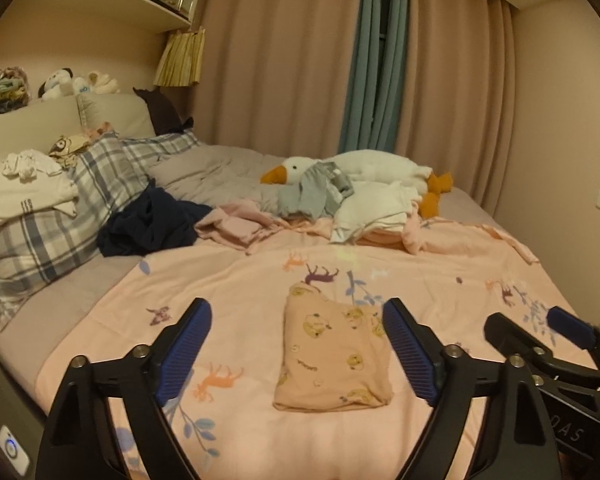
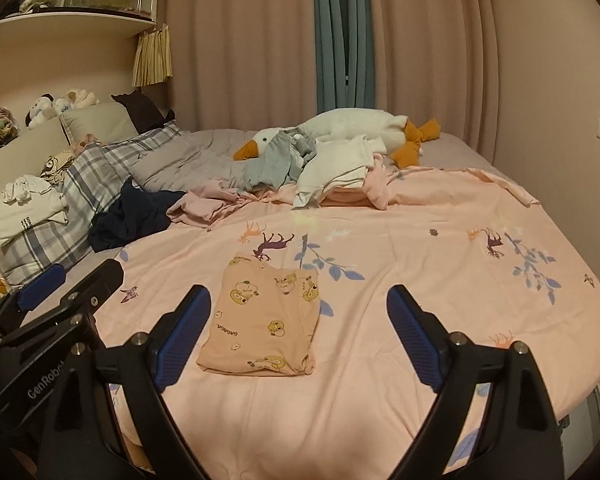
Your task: Fold small clothes
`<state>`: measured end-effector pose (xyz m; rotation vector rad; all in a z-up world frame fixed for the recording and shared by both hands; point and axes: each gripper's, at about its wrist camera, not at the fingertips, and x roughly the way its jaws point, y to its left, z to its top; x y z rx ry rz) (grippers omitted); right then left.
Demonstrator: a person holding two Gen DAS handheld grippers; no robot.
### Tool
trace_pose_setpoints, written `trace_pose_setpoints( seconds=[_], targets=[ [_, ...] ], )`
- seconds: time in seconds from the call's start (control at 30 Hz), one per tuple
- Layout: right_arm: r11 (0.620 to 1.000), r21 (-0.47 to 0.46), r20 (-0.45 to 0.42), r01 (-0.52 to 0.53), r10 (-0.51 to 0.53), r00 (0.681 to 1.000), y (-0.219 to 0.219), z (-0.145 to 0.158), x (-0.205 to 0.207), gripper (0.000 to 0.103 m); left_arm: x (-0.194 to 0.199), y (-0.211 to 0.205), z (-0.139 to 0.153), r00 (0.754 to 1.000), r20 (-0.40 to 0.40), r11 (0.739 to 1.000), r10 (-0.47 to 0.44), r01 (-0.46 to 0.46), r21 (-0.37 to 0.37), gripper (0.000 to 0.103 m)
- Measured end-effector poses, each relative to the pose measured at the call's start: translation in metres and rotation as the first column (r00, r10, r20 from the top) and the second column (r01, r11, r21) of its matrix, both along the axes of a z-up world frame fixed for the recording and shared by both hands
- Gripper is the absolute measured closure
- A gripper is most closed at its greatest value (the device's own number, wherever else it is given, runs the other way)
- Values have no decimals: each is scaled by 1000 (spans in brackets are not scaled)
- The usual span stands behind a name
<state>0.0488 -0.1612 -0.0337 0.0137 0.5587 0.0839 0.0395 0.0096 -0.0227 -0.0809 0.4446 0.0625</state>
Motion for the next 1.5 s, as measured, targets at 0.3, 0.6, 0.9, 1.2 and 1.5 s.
trace_pose_setpoints(
  seconds=[0.3, 0.6, 0.9, 1.2, 1.5],
  targets=[
    [999, -9, 1, 53, -53, 999, -7, 0, -4, 2, -14, 5, 9, 997, 76, 1000, 10, -10, -7, 2],
    [993, -40, -3, 113, -113, 994, -15, 0, -6, 0, -10, 12, 9, 999, 36, 997, -26, 29, -71, 1],
    [987, -32, -37, 158, -159, 987, -26, -3, -4, 0, 0, 9, 0, 999, -23, 999, 35, -36, -18, 1],
    [982, -3, -63, 187, -187, 980, -37, -7, -1, 0, 2, 6, -3, 998, -54, 1000, 28, -28, 2, 1],
    [982, -8, -71, 189, -190, 979, -38, -9, 0, 0, 5, 2, -5, 997, -77, 1000, 24, -24, 3, 1]
  ],
)
